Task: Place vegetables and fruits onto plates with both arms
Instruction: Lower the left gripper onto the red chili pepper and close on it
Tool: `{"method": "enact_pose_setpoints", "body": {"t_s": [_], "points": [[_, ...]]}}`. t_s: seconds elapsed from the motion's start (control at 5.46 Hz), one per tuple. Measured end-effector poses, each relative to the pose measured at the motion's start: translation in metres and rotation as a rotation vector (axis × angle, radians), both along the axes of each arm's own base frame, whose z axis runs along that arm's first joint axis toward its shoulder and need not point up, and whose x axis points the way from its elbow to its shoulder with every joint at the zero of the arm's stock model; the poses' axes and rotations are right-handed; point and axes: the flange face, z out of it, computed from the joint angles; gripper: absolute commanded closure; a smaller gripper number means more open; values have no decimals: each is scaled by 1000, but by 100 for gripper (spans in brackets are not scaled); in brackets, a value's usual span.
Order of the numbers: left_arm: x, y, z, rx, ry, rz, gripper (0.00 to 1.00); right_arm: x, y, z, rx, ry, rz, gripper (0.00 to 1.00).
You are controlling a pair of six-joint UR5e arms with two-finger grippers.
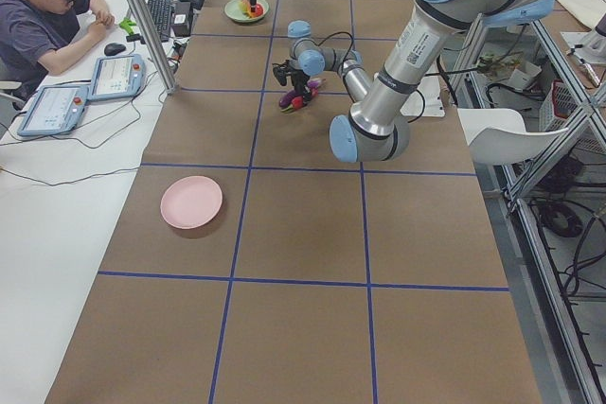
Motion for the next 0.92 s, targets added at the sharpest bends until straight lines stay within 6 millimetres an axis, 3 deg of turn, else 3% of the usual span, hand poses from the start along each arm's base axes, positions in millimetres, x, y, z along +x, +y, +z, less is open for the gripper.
{"method": "enact_pose_setpoints", "body": {"t_s": [0.92], "points": [[3,-1,2,3,8,-1,37,-4,1,0,0,0,-5,1]]}}
